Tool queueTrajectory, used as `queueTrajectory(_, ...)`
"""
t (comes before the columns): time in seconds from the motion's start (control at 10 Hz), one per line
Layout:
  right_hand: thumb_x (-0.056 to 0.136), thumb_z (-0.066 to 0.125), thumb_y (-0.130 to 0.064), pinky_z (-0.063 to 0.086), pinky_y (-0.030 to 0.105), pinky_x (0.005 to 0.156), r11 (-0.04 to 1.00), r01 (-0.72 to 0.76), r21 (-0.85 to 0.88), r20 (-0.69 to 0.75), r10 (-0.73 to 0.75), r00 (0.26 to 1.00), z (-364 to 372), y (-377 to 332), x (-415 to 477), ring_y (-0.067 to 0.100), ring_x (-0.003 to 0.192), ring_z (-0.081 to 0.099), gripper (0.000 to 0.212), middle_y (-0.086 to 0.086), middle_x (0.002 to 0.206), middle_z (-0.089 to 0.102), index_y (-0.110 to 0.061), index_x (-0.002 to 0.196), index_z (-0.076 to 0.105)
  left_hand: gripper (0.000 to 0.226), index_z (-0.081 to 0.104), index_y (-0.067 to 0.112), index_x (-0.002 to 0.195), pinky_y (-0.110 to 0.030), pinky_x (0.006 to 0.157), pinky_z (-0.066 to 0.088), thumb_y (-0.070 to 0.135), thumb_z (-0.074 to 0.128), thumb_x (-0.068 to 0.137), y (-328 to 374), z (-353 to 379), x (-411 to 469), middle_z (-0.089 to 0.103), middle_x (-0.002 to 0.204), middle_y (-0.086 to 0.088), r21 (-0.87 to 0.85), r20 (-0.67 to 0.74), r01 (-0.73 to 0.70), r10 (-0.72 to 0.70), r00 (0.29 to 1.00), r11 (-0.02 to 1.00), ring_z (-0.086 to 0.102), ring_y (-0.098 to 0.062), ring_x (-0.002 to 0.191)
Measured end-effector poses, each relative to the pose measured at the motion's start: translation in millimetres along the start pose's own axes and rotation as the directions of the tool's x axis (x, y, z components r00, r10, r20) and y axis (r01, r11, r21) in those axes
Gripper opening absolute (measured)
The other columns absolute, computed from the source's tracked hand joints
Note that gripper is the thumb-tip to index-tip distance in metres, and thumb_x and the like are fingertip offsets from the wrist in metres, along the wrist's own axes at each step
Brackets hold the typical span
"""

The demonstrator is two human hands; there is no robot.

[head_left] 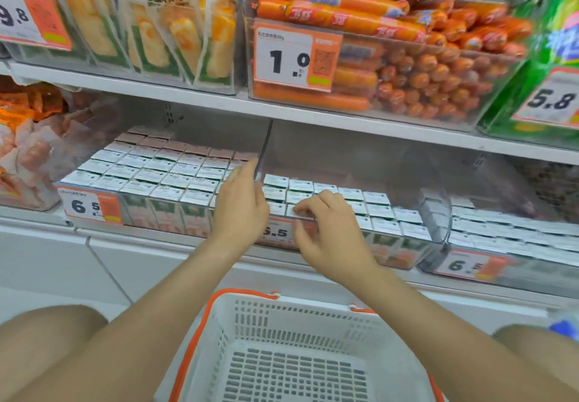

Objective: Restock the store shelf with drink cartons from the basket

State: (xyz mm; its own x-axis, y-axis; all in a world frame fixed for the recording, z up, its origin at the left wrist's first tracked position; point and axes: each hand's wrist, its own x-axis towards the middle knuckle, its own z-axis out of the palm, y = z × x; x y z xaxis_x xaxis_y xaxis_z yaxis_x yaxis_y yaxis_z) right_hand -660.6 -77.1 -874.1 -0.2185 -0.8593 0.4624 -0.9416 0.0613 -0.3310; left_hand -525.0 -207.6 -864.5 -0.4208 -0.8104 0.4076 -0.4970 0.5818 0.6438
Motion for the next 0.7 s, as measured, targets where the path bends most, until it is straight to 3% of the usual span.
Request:
queueTrajectory(0.1, 0.093, 0.059, -0.027, 0.048, 0.042, 0.088, 1.0, 0.015, -0.015, 0.084, -0.014, 0.996, -3.0, -4.8, 2.1, 0.023, 0.097, 0.056, 0.019, -0.002, 0.101, 0.061, -0.02, 0.108, 0.068, 0.048, 0.052, 0.011, 0.148, -0.048, 0.094, 0.049, 0.004, 0.046, 0.101, 3.7, 1.9, -1.6, 0.064, 0.128, -0.014, 0.037, -0.006, -0.017, 0.017, 1.0, 0.999, 0.059, -0.036, 0.115)
queueTrajectory(0.3, 0.089, 0.058, -0.024, 0.048, 0.042, 0.082, 0.994, 0.008, -0.111, 0.111, 0.004, 0.994, -9.9, -10.4, 5.0, 0.024, 0.088, 0.052, 0.013, -0.001, 0.093, 0.059, -0.02, 0.1, 0.063, 0.053, 0.046, 0.004, 0.15, -0.047, 0.093, 0.047, -0.002, 0.045, 0.097, 17.3, 6.4, -6.0, 0.057, 0.129, -0.016, 0.053, 0.02, -0.008, 0.007, 1.0, 0.999, 0.055, -0.037, 0.116)
queueTrajectory(0.5, 0.085, 0.051, -0.032, 0.05, 0.04, 0.081, 0.997, -0.071, -0.022, 0.04, 0.072, 0.997, -27.9, -13.4, 10.3, 0.019, 0.085, 0.056, 0.021, -0.007, 0.086, 0.06, -0.023, 0.093, 0.068, 0.046, 0.046, 0.002, 0.147, -0.046, 0.107, 0.04, 0.017, 0.048, 0.104, 30.0, 2.2, -8.9, 0.051, 0.145, -0.018, 0.064, -0.003, 0.037, -0.037, 0.999, 0.997, 0.047, -0.037, 0.133)
queueTrajectory(0.6, 0.089, 0.051, -0.024, 0.051, 0.033, 0.072, 0.962, -0.139, 0.235, -0.128, 0.172, 0.977, -50.3, -17.0, 12.7, 0.009, 0.077, 0.061, 0.018, -0.01, 0.083, 0.067, -0.024, 0.092, 0.069, 0.04, 0.058, 0.009, 0.139, -0.042, 0.114, 0.039, 0.013, 0.053, 0.099, 53.5, 2.6, -18.2, 0.053, 0.146, -0.011, 0.03, -0.09, -0.197, 0.199, 0.976, 0.98, 0.046, -0.029, 0.136)
queueTrajectory(0.7, 0.088, 0.057, -0.008, 0.046, 0.02, 0.06, 0.825, -0.173, 0.538, -0.205, 0.327, 0.923, -74.0, -23.7, 19.5, 0.007, 0.064, 0.062, 0.021, -0.009, 0.072, 0.069, -0.022, 0.088, 0.073, 0.019, 0.071, 0.015, 0.109, -0.033, 0.089, 0.052, 0.01, 0.054, 0.101, 78.7, 7.7, -21.4, 0.073, 0.107, 0.0, -0.276, -0.036, -0.235, 0.234, 0.972, 0.932, 0.067, -0.017, 0.103)
